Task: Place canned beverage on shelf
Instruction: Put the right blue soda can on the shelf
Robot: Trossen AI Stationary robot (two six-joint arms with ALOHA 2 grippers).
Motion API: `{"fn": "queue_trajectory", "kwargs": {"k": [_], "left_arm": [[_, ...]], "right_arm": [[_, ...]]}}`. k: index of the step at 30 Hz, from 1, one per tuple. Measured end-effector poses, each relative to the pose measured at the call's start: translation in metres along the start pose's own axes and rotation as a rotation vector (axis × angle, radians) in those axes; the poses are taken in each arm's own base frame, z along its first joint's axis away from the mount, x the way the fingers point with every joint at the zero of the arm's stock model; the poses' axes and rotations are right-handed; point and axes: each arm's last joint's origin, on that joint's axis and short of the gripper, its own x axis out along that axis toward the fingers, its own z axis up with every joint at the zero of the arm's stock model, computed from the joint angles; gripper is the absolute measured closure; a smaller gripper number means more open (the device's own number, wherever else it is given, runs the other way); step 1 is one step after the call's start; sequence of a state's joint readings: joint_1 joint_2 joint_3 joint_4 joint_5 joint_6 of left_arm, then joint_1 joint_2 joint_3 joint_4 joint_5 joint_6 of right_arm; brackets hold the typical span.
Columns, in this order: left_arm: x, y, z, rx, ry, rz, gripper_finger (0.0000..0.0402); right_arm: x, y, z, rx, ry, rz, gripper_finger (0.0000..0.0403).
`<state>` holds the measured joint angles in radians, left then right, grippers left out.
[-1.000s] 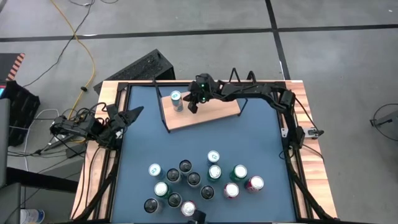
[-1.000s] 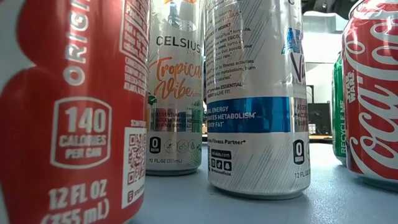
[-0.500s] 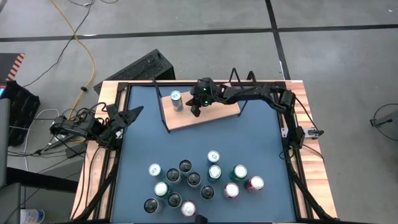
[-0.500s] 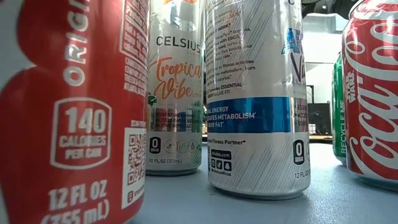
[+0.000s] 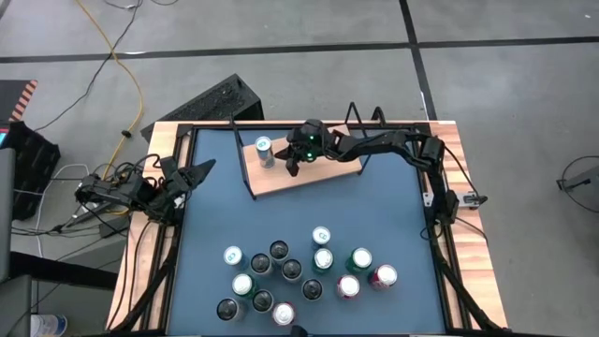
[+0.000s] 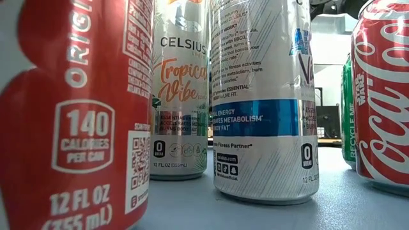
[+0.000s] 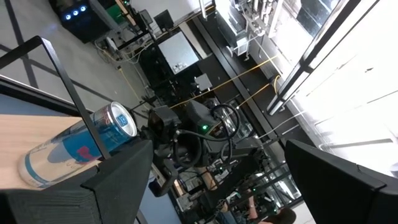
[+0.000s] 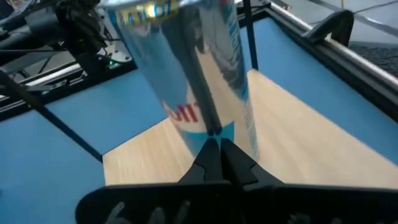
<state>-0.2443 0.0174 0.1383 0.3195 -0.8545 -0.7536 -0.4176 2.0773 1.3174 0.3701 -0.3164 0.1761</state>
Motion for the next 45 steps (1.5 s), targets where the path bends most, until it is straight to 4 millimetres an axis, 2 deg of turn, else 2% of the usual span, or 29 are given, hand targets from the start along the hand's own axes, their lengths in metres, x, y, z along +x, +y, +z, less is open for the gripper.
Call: {"fn": "queue_trajectory", "kwargs": {"k": [11,20,26,29,34,42,45], "left_arm": [[0.0,0.0,0.0,-0.001,-0.007,0.008,0.0049],[0.0,0.0,0.0,-0.001,-0.011,0.012,0.0049],[0.0,0.0,0.0,-0.001,-0.013,0.014,0.0049],[0.0,0.0,0.0,0.005,-0.012,0.013,0.0049],[0.0,0.0,0.0,0.02,-0.011,0.014,0.0049],[0.0,0.002,-0.001,0.029,-0.004,0.028,0.0049],[0.0,0.002,-0.001,0.029,-0.005,0.029,0.0049]], "right_arm": [[0.003,0.005,0.002,-0.026,-0.039,0.017,0.0403],[0.0,-0.001,0.007,-0.025,-0.082,0.005,0.0403],[0.003,0.004,0.003,-0.007,-0.031,-0.013,0.0403],[-0.005,0.003,-0.003,0.017,0.025,-0.035,0.0403],[-0.017,0.001,-0.007,0.032,-0.033,-0.049,0.0403],[-0.01,0.01,-0.009,0.016,-0.051,-0.028,0.0403],[-0.004,0.008,-0.004,0.0,-0.081,-0.032,0.0403]]}}
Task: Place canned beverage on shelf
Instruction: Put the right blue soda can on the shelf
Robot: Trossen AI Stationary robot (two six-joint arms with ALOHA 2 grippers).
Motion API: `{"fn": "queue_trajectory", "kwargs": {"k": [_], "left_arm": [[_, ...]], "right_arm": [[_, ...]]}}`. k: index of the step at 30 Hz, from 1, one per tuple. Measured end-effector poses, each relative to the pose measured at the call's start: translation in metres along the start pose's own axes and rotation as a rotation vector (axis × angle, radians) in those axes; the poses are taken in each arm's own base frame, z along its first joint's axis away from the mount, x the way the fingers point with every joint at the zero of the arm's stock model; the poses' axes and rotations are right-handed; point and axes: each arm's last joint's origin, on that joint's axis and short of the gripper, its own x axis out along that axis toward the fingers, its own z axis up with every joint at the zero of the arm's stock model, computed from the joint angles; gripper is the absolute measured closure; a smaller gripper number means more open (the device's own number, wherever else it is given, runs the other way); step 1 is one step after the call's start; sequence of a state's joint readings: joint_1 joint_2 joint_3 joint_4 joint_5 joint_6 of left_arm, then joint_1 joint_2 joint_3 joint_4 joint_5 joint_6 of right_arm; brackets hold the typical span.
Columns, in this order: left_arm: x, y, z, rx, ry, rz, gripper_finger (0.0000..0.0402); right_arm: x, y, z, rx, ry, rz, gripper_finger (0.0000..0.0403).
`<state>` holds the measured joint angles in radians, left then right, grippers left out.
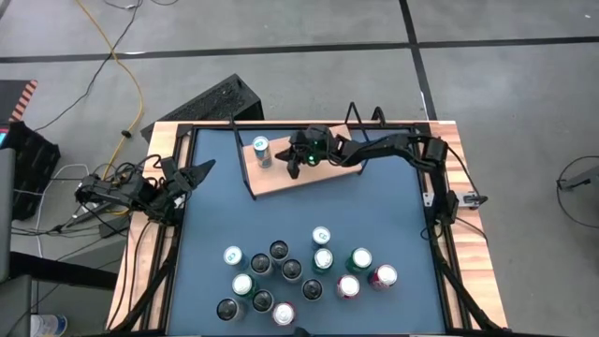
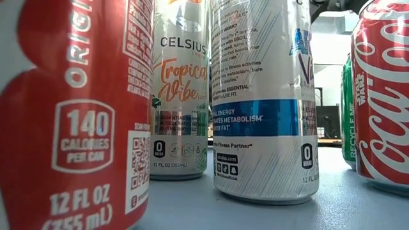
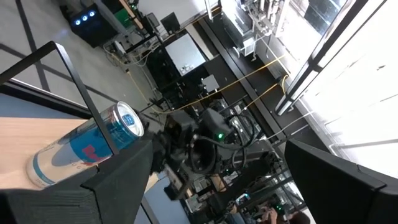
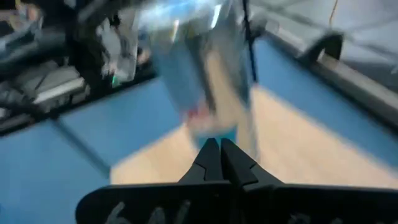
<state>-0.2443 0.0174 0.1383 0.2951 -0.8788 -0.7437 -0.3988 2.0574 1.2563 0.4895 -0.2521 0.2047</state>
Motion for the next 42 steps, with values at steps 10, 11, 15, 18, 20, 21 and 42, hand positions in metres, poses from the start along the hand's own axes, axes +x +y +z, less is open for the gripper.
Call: {"fn": "queue_trajectory", "kwargs": {"k": [10,11,15,18,20,21,42], "left_arm": [[0.0,0.0,0.0,-0.003,0.001,-0.002,0.0049],[0.0,0.0,0.0,-0.003,0.002,-0.002,0.0049],[0.0,0.0,0.0,-0.004,0.002,-0.002,0.0049],[0.0,0.0,0.0,-0.003,0.001,-0.002,0.0049],[0.0,0.0,0.0,-0.001,0.002,-0.002,0.0049],[0.0,0.0,0.0,0.0,0.003,-0.002,0.0049],[0.0,0.001,-0.001,0.01,0.009,0.006,0.0049]], "right_arm": [[0.017,-0.004,0.014,0.0,-0.032,0.026,0.0403],[0.016,-0.004,0.017,-0.006,-0.043,0.026,0.0403],[0.016,-0.007,0.014,0.0,-0.018,0.005,0.0403],[0.014,-0.009,0.011,0.019,0.044,0.012,0.0403],[0.011,-0.003,0.013,0.0,0.072,0.043,0.0403],[0.012,0.003,0.014,-0.019,0.067,0.053,0.0403],[0.02,0.003,0.017,-0.051,-0.012,0.022,0.0403]]}}
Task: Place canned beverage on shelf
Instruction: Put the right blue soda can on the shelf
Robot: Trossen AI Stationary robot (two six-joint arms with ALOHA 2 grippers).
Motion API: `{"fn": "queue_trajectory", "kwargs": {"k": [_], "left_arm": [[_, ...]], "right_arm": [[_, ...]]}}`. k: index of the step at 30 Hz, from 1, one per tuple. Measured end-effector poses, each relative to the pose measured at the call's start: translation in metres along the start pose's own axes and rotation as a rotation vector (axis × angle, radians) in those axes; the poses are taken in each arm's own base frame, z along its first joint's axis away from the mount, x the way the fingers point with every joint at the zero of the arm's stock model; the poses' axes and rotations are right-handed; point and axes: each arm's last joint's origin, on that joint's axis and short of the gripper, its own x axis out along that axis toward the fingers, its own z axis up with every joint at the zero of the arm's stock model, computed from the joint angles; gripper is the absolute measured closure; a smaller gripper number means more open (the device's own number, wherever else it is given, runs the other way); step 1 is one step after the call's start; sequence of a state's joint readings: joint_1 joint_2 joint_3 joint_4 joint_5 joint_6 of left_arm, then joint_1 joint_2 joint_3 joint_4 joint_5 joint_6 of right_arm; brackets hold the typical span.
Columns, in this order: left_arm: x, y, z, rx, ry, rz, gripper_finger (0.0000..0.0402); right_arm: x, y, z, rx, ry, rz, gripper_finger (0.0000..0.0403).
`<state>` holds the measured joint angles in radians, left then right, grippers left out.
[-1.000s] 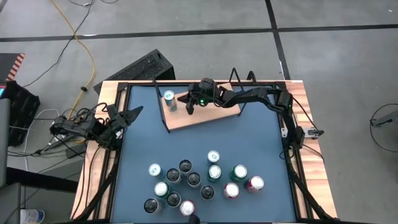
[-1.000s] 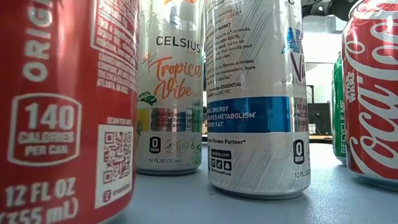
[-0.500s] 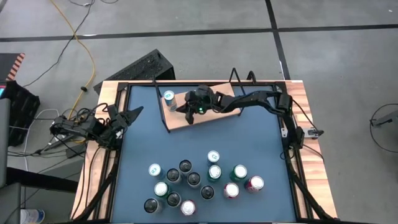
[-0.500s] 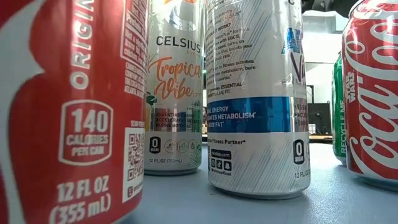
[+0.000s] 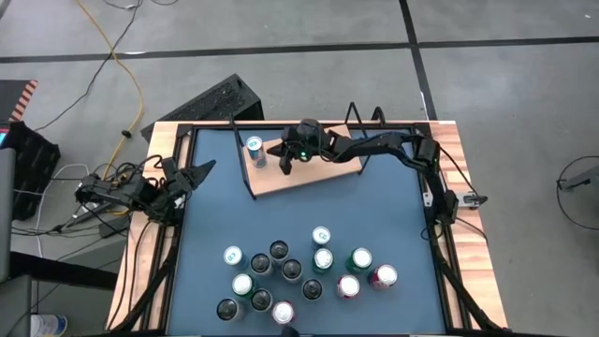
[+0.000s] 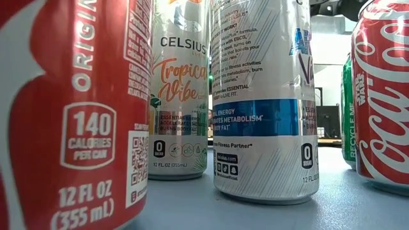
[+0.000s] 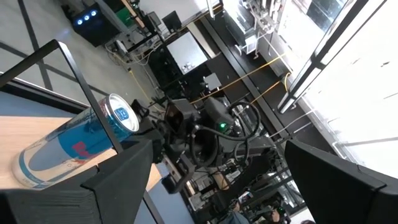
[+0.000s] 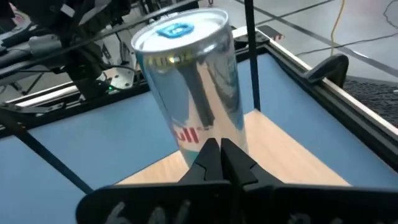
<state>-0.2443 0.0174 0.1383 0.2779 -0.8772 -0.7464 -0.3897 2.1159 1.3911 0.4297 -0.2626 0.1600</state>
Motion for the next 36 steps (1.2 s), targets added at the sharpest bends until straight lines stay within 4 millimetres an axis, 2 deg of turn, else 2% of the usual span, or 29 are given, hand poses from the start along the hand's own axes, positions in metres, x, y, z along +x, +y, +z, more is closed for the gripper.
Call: {"fn": "queue_trajectory", "kwargs": {"k": [12,18,27,36], "left_arm": [[0.0,0.0,0.0,0.004,0.001,0.003,0.0049],[0.0,0.0,0.0,0.004,0.001,0.003,0.0049],[0.0,0.0,0.0,-0.005,0.002,0.002,0.0049],[0.0,0.001,-0.001,-0.001,0.004,0.006,0.0049]], "right_arm": [[0.0,-0.001,0.001,0.012,-0.003,-0.005,0.0403],[0.011,0.001,-0.013,0.052,0.004,0.008,0.0403],[0.012,-0.004,-0.007,0.071,-0.017,0.009,0.0403],[0.02,0.021,-0.019,0.066,0.031,0.074,0.0403]]}}
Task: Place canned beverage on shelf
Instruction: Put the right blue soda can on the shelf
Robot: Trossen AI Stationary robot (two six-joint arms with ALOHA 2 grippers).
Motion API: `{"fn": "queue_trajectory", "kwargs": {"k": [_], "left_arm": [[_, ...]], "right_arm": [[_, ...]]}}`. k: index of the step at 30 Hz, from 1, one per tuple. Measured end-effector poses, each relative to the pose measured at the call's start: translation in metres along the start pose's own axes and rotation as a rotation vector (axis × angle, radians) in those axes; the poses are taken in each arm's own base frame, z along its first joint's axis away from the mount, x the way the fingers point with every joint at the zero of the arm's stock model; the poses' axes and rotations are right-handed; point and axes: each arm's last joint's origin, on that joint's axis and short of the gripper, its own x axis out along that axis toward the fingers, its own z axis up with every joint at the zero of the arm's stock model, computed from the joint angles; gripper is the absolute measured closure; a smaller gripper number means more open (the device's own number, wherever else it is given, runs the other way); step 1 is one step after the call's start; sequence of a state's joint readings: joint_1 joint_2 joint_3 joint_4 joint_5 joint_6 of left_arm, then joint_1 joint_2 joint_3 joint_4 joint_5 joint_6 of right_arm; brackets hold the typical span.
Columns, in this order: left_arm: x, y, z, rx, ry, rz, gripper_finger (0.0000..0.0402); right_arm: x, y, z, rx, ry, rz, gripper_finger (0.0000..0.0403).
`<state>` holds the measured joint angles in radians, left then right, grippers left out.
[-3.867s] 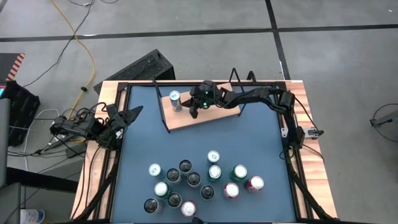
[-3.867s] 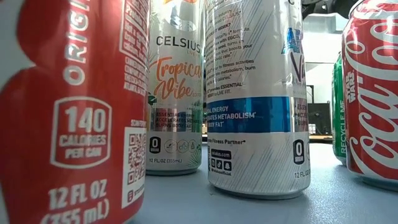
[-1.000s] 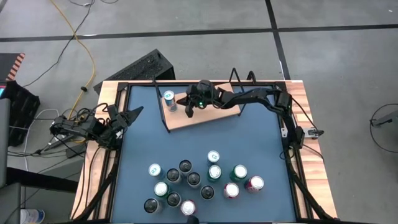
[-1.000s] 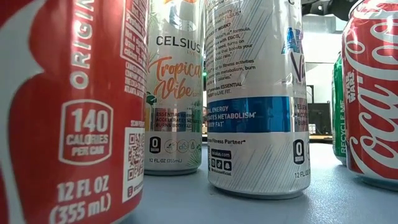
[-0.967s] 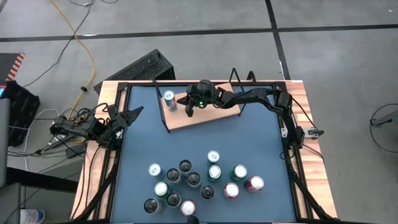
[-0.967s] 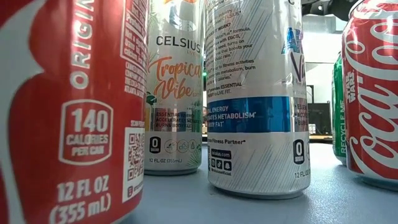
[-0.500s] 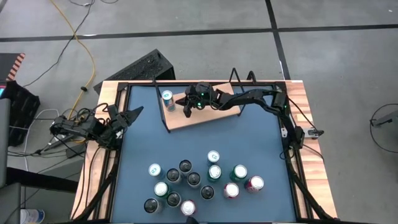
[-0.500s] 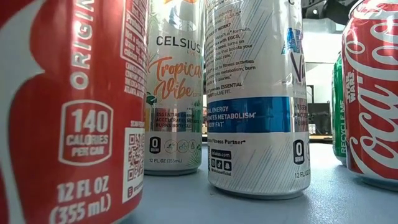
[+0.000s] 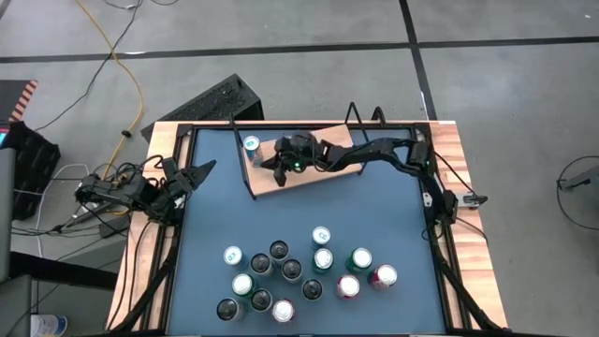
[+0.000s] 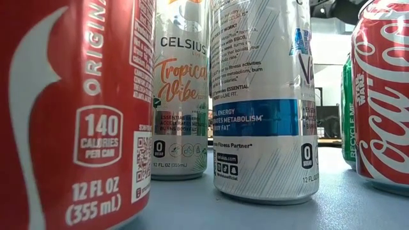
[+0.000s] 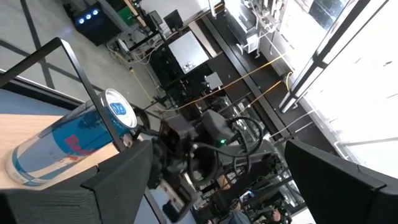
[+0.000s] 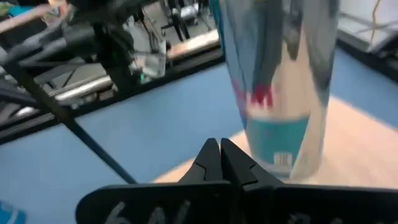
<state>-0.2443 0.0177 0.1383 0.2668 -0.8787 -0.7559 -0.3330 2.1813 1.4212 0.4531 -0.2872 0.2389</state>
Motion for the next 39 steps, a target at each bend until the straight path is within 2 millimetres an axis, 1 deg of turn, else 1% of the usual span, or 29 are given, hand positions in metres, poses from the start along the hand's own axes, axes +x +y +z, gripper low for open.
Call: {"fn": "queue_trajectory", "kwargs": {"k": [2,12,15,19,24,29,31,34,39], "left_arm": [[0.0,0.0,0.0,0.0,0.0,0.001,0.0049],[0.0,0.0,0.0,0.005,0.003,0.004,0.0049],[0.0,0.0,0.0,0.005,0.003,0.004,0.0049],[0.0,0.001,-0.001,0.006,0.003,0.004,0.0049],[0.0,0.001,-0.001,0.0,0.007,0.004,0.0049],[0.0,0.001,-0.001,0.006,0.01,0.006,0.0049],[0.0,0.001,-0.001,0.007,0.009,0.007,0.0049],[0.0,0.002,-0.002,0.013,0.012,0.011,0.0049],[0.0,0.002,-0.002,0.016,0.015,0.015,0.0049]], "right_arm": [[0.0,-0.003,0.001,0.003,0.0,-0.01,0.0403],[-0.007,-0.025,0.026,-0.026,-0.074,-0.067,0.0403],[-0.008,-0.029,0.027,-0.019,-0.061,-0.078,0.0403],[-0.006,-0.026,0.022,-0.008,-0.02,-0.08,0.0403],[0.0,-0.008,0.013,0.033,0.042,-0.055,0.0403],[0.003,0.005,0.01,0.01,0.043,-0.028,0.0403],[0.003,0.003,0.01,0.009,0.045,-0.034,0.0403],[0.001,-0.004,0.013,-0.019,0.023,-0.073,0.0403],[-0.003,-0.017,0.021,-0.016,-0.03,-0.091,0.0403]]}}
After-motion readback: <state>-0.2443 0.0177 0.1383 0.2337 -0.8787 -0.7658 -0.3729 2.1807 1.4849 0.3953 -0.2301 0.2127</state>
